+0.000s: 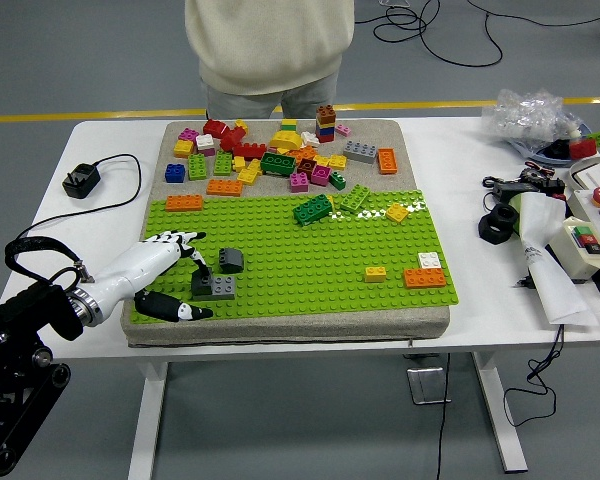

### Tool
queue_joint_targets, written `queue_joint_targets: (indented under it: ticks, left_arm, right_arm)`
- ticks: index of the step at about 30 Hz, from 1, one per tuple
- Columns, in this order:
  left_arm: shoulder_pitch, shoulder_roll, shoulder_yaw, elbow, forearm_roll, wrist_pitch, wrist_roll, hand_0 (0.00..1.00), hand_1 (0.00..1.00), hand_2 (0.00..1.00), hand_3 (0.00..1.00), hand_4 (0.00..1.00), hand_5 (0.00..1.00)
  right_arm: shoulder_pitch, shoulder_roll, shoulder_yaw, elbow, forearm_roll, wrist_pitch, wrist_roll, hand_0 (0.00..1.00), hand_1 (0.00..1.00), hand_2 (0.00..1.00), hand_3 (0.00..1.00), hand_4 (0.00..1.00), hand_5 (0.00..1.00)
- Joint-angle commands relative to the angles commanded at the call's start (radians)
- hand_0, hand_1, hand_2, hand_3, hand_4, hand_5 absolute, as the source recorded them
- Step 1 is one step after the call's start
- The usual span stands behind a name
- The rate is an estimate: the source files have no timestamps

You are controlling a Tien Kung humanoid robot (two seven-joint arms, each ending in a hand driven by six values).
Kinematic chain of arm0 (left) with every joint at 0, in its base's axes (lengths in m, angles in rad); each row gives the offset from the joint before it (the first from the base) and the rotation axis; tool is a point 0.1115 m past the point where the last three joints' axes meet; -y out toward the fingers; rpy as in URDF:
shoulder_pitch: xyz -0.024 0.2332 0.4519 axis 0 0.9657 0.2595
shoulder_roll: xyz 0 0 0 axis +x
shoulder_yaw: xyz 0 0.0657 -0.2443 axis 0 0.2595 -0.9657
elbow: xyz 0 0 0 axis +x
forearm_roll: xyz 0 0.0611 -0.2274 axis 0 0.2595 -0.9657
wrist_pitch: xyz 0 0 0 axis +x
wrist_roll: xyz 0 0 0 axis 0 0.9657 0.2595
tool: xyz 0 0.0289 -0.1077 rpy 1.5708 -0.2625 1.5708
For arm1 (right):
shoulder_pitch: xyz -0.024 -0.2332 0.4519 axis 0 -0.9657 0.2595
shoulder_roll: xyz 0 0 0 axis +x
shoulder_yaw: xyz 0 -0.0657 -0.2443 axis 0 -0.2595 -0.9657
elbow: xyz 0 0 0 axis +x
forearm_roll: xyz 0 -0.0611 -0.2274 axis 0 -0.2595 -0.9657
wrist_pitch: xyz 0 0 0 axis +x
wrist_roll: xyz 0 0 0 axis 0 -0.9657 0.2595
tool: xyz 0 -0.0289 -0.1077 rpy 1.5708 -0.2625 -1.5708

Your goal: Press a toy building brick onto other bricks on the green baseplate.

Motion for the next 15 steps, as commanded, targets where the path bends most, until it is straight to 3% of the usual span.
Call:
queue_joint_targets:
  ticks: [15]
  left_arm:
    - [-0.011, -0.005, 0.000, 0.029, 0.003, 0.000, -0.001, 0.998, 0.998, 0.998, 0.582, 0.959, 0.424]
  right_arm:
    - [0.003, -0.001, 0.002, 0.000, 0.003, 0.000, 0.000, 0.786, 0.713, 0.759, 0.765, 0.998, 0.692]
